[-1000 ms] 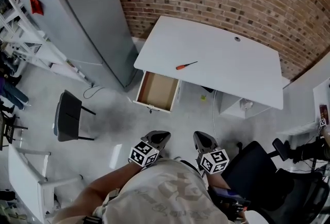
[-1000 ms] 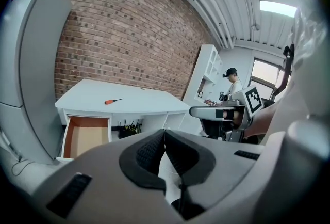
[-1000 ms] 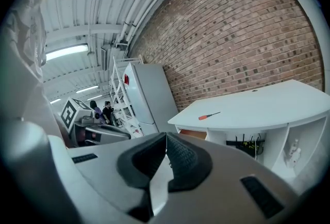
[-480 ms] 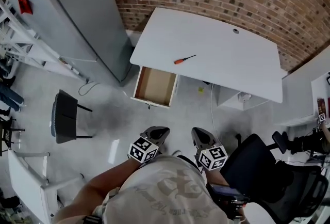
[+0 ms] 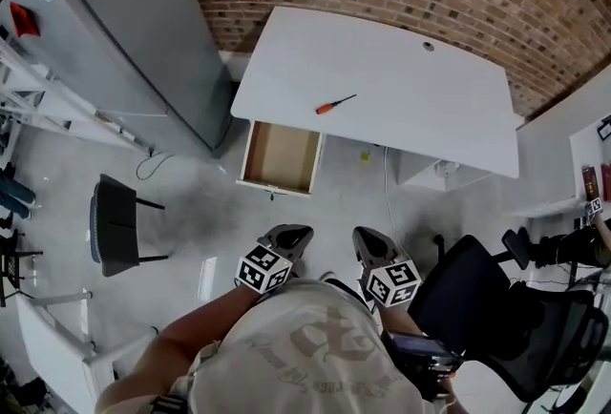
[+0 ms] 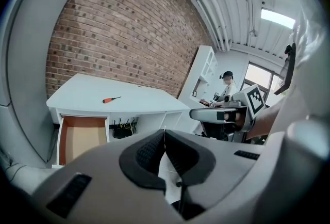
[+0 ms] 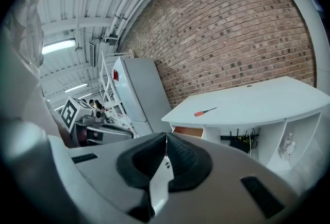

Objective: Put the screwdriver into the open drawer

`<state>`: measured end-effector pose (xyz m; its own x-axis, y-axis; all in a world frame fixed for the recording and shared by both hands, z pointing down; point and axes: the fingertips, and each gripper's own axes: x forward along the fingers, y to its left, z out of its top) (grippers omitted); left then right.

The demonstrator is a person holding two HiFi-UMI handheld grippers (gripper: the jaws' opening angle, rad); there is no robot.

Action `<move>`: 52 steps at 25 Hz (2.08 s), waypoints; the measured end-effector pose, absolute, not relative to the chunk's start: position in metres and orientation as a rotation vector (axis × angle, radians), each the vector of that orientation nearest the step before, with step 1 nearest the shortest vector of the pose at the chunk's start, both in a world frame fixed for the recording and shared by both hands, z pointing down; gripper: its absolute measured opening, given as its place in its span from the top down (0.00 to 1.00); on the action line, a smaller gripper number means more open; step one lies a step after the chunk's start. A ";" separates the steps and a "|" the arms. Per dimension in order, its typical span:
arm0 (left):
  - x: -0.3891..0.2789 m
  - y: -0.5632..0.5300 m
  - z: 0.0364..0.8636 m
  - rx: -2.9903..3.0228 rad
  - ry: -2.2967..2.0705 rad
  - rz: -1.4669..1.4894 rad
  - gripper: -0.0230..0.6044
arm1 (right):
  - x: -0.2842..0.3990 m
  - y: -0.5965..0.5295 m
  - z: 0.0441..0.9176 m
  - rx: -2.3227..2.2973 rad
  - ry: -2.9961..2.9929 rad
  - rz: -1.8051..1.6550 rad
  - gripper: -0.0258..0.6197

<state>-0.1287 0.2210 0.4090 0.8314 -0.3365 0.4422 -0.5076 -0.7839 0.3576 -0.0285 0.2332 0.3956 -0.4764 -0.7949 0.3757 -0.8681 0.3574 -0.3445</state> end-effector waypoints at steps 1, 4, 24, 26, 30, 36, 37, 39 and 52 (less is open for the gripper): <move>-0.130 0.217 0.409 2.542 -0.619 0.493 0.93 | -0.030 0.230 0.396 1.530 -2.462 0.765 0.92; -0.136 0.205 0.409 2.551 -0.603 0.489 0.93 | -0.035 0.221 0.396 1.549 -2.450 0.764 0.92; -0.210 0.113 0.395 2.595 -0.584 0.398 0.93 | -0.102 0.138 0.384 1.640 -2.386 0.713 0.92; -0.214 0.110 0.394 2.597 -0.586 0.388 0.93 | -0.106 0.133 0.382 1.641 -2.384 0.706 0.92; -0.222 0.111 0.395 2.596 -0.584 0.381 0.93 | -0.113 0.130 0.381 1.637 -2.382 0.701 0.92; -0.233 0.105 0.400 2.588 -0.596 0.384 0.93 | -0.121 0.133 0.387 1.642 -2.374 0.707 0.92; -0.232 0.105 0.399 2.594 -0.592 0.384 0.93 | -0.120 0.133 0.387 1.649 -2.371 0.709 0.92; -0.231 0.106 0.397 2.605 -0.586 0.384 0.93 | -0.117 0.132 0.388 1.658 -2.363 0.717 0.92; -0.251 0.071 0.402 2.545 -0.728 0.379 0.93 | -0.124 0.092 0.396 1.546 -2.416 0.732 0.92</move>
